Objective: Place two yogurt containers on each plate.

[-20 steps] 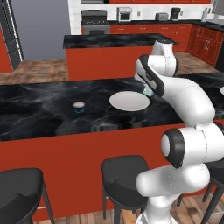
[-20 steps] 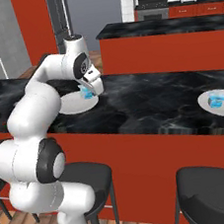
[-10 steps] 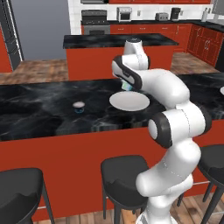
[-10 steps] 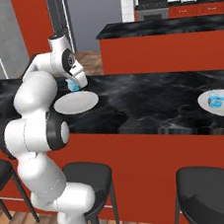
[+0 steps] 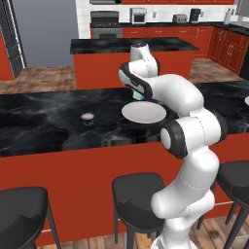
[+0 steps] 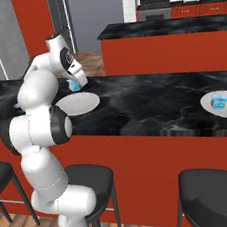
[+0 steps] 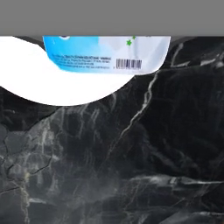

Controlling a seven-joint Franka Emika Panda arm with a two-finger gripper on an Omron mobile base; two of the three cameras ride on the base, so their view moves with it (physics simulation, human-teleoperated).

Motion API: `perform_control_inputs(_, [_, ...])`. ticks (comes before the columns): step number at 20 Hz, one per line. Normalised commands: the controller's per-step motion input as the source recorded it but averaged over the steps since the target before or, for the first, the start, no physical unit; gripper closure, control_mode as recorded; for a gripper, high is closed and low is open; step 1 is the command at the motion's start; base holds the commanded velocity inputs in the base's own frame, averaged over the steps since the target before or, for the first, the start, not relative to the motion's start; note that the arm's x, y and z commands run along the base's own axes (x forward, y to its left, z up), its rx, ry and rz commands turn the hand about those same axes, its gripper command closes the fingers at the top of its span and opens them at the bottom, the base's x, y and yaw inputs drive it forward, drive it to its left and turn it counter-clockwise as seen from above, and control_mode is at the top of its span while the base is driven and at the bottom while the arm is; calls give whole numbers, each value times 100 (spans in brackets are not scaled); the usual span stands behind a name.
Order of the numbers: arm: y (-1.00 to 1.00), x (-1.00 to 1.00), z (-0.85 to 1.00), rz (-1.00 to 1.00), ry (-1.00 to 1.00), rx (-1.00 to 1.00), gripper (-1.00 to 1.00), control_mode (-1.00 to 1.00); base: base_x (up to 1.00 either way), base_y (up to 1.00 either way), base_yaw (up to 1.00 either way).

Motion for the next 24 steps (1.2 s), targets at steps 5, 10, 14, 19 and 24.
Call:
perform_control_inputs(5, [0,-33,0,0,5,0,100,-100,0,0,0])
perform_control_inputs(10, [-15,-15,-9,0,3,-1,100,-100,0,0,0])
perform_control_inputs(14, [-4,2,-35,0,0,-2,100,-100,0,0,0])
perform_control_inputs(19, [0,-13,-24,0,0,0,100,-100,0,0,0])
perform_control_inputs(24, [0,-13,-4,0,-1,0,100,-100,0,0,0])
